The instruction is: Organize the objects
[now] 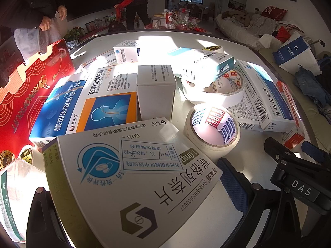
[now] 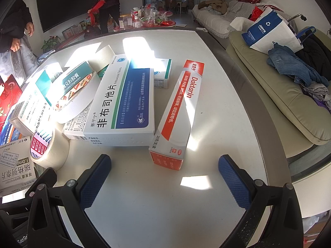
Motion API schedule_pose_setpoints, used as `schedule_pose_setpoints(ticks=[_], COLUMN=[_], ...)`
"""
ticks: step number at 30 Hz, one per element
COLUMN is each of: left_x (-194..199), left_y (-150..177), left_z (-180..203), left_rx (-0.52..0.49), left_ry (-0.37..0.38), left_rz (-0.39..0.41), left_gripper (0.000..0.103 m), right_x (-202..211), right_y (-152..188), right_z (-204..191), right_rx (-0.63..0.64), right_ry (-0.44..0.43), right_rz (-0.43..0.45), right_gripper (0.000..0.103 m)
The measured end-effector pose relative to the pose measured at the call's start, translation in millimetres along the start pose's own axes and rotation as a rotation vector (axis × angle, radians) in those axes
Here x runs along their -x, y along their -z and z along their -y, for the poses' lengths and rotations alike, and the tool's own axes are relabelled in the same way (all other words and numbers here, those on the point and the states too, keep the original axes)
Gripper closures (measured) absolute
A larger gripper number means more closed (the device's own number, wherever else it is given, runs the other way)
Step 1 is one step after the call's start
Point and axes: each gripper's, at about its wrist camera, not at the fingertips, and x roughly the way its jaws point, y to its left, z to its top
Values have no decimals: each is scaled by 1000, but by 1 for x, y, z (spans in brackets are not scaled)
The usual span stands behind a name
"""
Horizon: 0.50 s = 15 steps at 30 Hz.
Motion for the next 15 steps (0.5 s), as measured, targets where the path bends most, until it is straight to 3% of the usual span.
schedule_pose_setpoints(ticks=[15], left_x=[0], left_y=[0], left_z=[0], left_rx=[-1], left_ry=[1], left_rz=[0], left_gripper=[0], right_x=[0], right_y=[0], right_z=[0], right_rx=[0], right_ry=[1], right_rz=[0], right_gripper=[0])
